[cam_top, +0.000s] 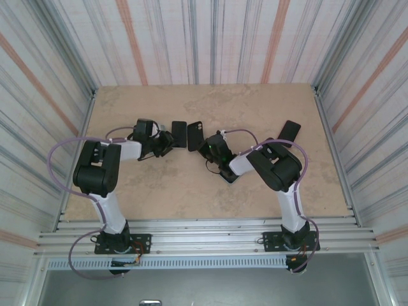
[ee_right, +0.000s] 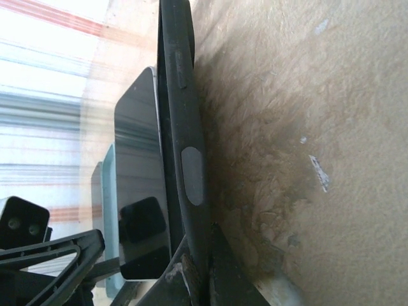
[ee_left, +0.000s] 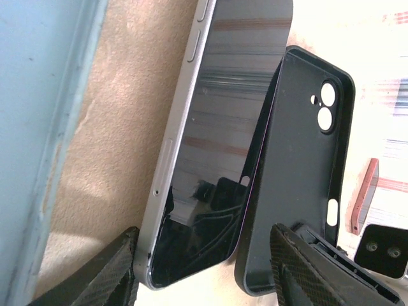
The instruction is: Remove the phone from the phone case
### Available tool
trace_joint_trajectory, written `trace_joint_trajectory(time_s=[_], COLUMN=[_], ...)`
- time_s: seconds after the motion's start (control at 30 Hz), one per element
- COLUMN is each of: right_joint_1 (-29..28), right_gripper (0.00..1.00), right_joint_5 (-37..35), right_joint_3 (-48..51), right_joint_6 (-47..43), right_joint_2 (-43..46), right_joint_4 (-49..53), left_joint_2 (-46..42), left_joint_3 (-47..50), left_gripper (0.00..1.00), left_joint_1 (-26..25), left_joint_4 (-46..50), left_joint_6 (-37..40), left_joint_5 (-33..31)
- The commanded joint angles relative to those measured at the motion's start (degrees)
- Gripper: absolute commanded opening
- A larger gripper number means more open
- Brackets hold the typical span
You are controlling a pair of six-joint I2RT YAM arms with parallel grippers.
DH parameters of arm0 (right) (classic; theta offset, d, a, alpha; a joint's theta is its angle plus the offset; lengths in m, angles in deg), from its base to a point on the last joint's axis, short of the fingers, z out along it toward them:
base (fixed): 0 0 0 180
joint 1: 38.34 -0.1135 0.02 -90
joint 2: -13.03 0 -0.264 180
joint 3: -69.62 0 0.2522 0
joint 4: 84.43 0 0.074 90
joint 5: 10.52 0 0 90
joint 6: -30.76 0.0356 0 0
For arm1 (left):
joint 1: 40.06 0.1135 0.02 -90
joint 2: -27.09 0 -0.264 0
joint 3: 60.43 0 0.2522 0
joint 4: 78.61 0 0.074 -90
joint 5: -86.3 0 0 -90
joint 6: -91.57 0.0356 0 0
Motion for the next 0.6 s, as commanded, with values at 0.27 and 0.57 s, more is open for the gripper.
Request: trace_joint_trajectory(time_s=[0.27, 0.57], right_joint_1=[0.40, 0.08], right_gripper=[0.07, 0.22], right_joint_5=[-2.50, -2.15], right_joint_3=[-2.19, -2.59], right_joint_6=[-4.69, -8.24], right_joint_2=[-2.38, -3.20], right_joint_4=[1.26, 1.15], left_joint_2=[-2.30, -3.78], left_joint_3=[-0.10, -0.59], left_gripper=[0.59, 0.61], left_joint_1=[0.98, 1.12], left_joint_4=[2.79, 4.90], left_joint_6=[2.76, 4.11], left_joint_5=[-0.46, -0.75])
